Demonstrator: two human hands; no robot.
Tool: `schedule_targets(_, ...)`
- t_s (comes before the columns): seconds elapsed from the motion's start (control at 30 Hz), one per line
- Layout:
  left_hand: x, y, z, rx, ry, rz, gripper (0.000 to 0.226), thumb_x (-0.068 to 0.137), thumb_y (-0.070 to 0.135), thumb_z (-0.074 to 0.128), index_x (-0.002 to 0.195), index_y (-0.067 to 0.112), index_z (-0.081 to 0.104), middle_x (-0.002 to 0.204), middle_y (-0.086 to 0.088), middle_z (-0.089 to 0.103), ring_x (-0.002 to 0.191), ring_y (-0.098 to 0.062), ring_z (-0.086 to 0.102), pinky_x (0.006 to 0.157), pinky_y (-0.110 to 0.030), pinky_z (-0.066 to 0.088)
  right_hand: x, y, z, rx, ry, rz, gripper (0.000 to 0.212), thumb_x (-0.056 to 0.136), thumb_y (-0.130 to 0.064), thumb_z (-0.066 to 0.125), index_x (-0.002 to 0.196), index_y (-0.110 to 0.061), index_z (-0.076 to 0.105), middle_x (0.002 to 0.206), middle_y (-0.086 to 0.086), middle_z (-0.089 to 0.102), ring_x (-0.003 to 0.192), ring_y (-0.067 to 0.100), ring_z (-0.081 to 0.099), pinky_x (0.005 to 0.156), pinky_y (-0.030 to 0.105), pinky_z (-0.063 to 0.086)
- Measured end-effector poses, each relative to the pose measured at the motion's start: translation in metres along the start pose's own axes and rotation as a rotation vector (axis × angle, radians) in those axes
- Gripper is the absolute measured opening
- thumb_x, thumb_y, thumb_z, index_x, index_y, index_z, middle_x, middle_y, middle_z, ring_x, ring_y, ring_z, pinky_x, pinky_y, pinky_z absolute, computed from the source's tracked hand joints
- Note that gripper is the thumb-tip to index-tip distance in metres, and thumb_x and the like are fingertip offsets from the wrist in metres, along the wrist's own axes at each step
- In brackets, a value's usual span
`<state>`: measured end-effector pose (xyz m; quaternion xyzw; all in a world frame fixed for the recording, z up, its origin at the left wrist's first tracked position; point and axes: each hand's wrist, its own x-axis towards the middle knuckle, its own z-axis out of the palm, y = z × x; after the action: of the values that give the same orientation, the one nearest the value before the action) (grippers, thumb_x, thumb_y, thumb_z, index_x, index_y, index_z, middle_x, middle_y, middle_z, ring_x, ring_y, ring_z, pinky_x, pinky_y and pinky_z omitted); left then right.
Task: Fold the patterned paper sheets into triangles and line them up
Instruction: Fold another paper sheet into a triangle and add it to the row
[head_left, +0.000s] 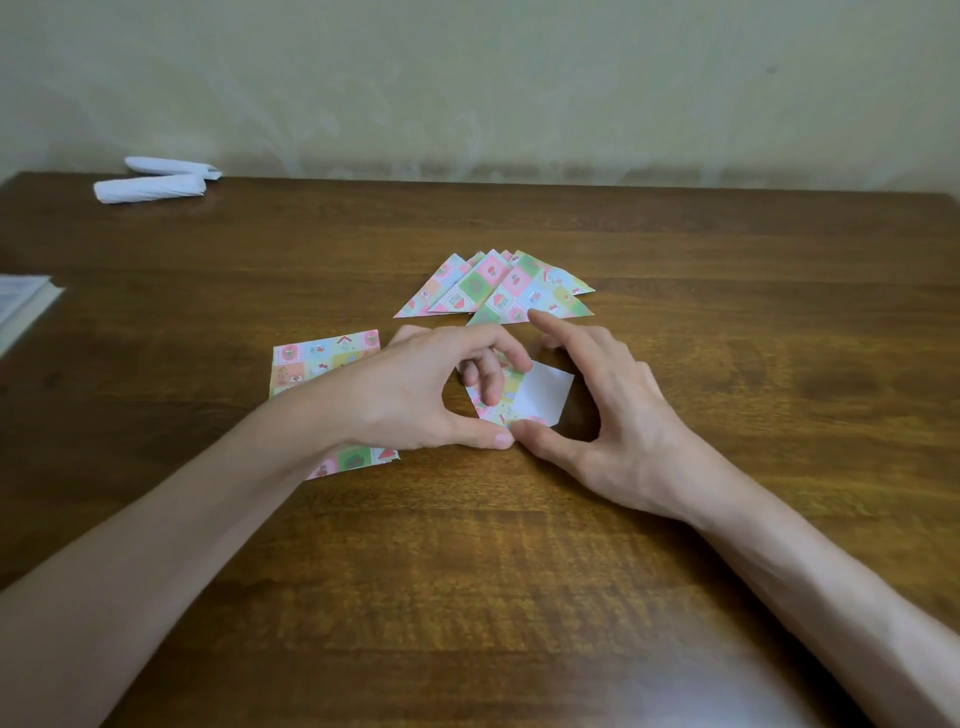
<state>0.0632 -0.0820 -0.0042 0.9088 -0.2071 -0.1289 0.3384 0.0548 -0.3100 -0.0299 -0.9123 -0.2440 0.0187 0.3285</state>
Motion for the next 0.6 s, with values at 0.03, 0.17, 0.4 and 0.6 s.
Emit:
schedule_targets(0.03,-0.0006,-0.0002,-0.0014,-0.007,-0.016,-0.006,0.055,0.078,0.044,0.088,0.123,0.045,0.057,0.096,0.019,0.066,0.106,-0.005,0.056,0.109,-0.041,0.039,0.0005,-0.0001,-0.0004,-0.007,-0.005,0.003,0.091,0.078,-0.060,0.064,0.159,-0.042,0.026,0.143,-0.019,0.041,0.137,0.005,0.037,0.111,0.033,0.026)
schedule_targets(0.17,-0.0018,-0.0007,-0.0030,0.004,-0.033,-0.018,0.054,0.080,0.042,0.086,0.124,0.047,0.055,0.098,0.020,0.065,0.109,-0.004,0.054,0.110,-0.039,0.037,0.0019,-0.0002,-0.0024,-0.006,-0.023,0.017,0.090,0.080,-0.058,0.068,0.158,-0.043,0.026,0.141,-0.020,0.039,0.136,0.004,0.035,0.108,0.030,0.025)
schedule_targets(0.4,-0.0025,-0.0018,-0.0017,0.067,-0.030,-0.001,0.049,0.087,0.041,0.080,0.127,0.046,0.052,0.100,0.022,0.063,0.112,-0.001,0.053,0.115,-0.034,0.027,0.0017,-0.0012,0.0032,-0.050,-0.002,0.013,0.094,0.073,-0.068,0.060,0.157,-0.045,0.025,0.143,-0.021,0.039,0.135,0.003,0.035,0.105,0.030,0.025)
schedule_targets(0.6,-0.0027,-0.0008,-0.0020,0.067,-0.026,-0.003,0.050,0.086,0.042,0.080,0.127,0.046,0.052,0.100,0.021,0.063,0.112,-0.002,0.053,0.114,-0.034,0.027,-0.0003,-0.0005,0.0032,-0.009,0.026,0.008,0.089,0.076,-0.062,0.060,0.157,-0.042,0.027,0.141,-0.020,0.043,0.135,0.004,0.039,0.110,0.032,0.028)
